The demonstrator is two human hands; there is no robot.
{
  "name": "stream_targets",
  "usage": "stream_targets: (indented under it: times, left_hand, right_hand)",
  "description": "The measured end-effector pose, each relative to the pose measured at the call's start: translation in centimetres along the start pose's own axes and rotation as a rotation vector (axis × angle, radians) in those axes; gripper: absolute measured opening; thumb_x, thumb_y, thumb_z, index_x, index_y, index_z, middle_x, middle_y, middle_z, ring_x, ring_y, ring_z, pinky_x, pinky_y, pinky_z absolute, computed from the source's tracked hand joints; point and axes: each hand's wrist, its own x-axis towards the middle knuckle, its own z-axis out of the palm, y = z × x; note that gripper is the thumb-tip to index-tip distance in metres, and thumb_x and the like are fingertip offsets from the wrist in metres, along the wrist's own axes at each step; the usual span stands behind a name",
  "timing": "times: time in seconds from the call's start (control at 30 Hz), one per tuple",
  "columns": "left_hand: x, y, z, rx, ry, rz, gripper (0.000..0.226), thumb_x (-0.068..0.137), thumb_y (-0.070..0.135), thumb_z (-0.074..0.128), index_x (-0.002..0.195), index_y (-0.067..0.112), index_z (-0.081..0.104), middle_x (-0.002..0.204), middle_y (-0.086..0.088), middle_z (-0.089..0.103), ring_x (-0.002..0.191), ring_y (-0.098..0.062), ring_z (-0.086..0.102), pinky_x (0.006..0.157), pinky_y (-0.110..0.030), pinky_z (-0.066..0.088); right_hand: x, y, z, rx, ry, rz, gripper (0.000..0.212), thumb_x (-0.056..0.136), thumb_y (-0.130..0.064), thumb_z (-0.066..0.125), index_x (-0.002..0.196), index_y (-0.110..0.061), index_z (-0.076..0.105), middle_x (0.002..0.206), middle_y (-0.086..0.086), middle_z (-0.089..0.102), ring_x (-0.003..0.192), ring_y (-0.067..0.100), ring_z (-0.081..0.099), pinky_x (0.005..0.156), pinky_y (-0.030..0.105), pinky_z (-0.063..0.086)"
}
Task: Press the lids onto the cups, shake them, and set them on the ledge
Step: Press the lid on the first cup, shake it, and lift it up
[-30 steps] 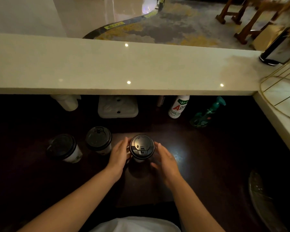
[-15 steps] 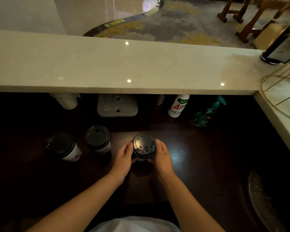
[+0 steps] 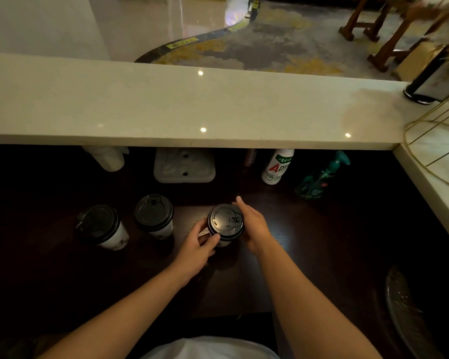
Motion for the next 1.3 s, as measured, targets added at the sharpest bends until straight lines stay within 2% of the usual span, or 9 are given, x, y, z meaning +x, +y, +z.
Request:
stream_targets:
  times: [0.13,0.23,0.33,0.47,0.57,0.8,0.9,1.1,1.3]
  left_hand:
    - [0.1,1.2,-0.8,0.223,-0.011,0.133,0.074,0.080,0.029,0.077,0.142,0.028,0.036,0.132,0.016,0.049,0.130,-0.009,0.045,0.112,-0.036,0.038]
    - [0.5,2.6,-1.0,0.521,0.036,0.289,0.096,0.071,0.041,0.081,0.149,0.028,0.028,0.140,0.014,0.033,0.133,-0.006,0.031,0.112,-0.031,0.030]
    - [1.3,3.6,-0.5,0.757,0.003,0.441,0.099,0.070,0.049,0.080,0.150,0.029,0.026,0.153,0.010,0.028,0.141,-0.011,0.026,0.114,-0.030,0.024]
    - [1.9,3.5,0.3,0.877,-0.025,0.429,0.095,0.072,0.047,0.078,0.150,0.028,0.027,0.154,0.008,0.030,0.139,-0.018,0.027,0.109,-0.027,0.025]
    - [2.0,3.0,0.3,0.854,-0.006,0.417,0.091,0.073,0.047,0.076,0.149,0.028,0.029,0.150,0.008,0.033,0.137,-0.017,0.030,0.110,-0.028,0.029]
    - [1.9,2.4,-1.0,0.455,0.017,0.269,0.080,0.072,0.039,0.081,0.142,0.028,0.043,0.140,0.004,0.046,0.128,-0.013,0.045,0.105,-0.030,0.040]
    - [1.3,1.9,-1.3,0.113,-0.033,0.153,0.072,0.071,0.035,0.081,0.134,0.036,0.048,0.135,0.003,0.054,0.121,-0.013,0.055,0.101,-0.040,0.050]
    - [1.1,0.9,-1.0,-0.541,-0.175,-0.038,0.068,0.077,0.005,0.074,0.137,0.020,0.048,0.139,-0.007,0.053,0.123,-0.030,0.056,0.088,-0.047,0.056]
    - [1.7,0.7,-1.1,-0.703,-0.267,-0.113,0.066,0.072,0.004,0.072,0.133,0.020,0.054,0.140,-0.009,0.054,0.123,-0.039,0.056,0.098,-0.056,0.048]
  right_hand:
    - [-0.4,1.5,-2.1,0.096,-0.010,0.012,0.040,0.104,-0.044,0.045,0.125,-0.017,0.066,0.126,0.006,0.072,0.121,0.027,0.065,0.108,0.048,0.048]
    - [-1.4,3.2,-3.6,0.002,-0.005,-0.042,0.034,0.101,-0.012,0.049,0.130,-0.019,0.064,0.124,0.004,0.072,0.119,0.022,0.066,0.089,0.035,0.053]
    - [-2.1,5.0,-4.1,-0.193,-0.121,-0.142,0.065,0.086,0.017,0.053,0.138,-0.022,0.058,0.128,0.000,0.071,0.106,0.012,0.069,0.075,0.022,0.054]
    - [-1.8,6.2,-3.0,-0.419,-0.195,-0.262,0.076,0.076,0.009,0.075,0.137,-0.032,0.054,0.122,-0.001,0.073,0.106,0.014,0.072,0.090,0.049,0.056]
    - [-1.5,5.9,-2.6,-0.426,-0.212,-0.300,0.080,0.068,0.000,0.085,0.134,-0.033,0.054,0.125,0.001,0.071,0.114,0.015,0.070,0.094,0.036,0.058]
    - [-2.0,3.5,-2.9,-0.709,-0.189,-0.378,0.079,0.057,-0.019,0.092,0.121,-0.047,0.057,0.116,-0.008,0.071,0.108,0.010,0.070,0.093,0.036,0.060]
    - [-2.4,1.5,-2.7,-0.902,-0.183,-0.464,0.081,0.053,-0.024,0.090,0.124,-0.040,0.056,0.117,-0.009,0.066,0.107,0.012,0.067,0.090,0.034,0.060]
    - [-3.7,-2.7,-1.7,-1.472,-0.183,-0.610,0.085,0.057,-0.040,0.082,0.136,-0.032,0.051,0.119,-0.005,0.061,0.110,0.023,0.062,0.095,0.045,0.051]
    - [-4.6,-4.8,-0.9,-1.774,-0.164,-0.674,0.086,0.067,-0.046,0.079,0.143,-0.029,0.043,0.129,0.000,0.057,0.118,0.029,0.058,0.098,0.047,0.047]
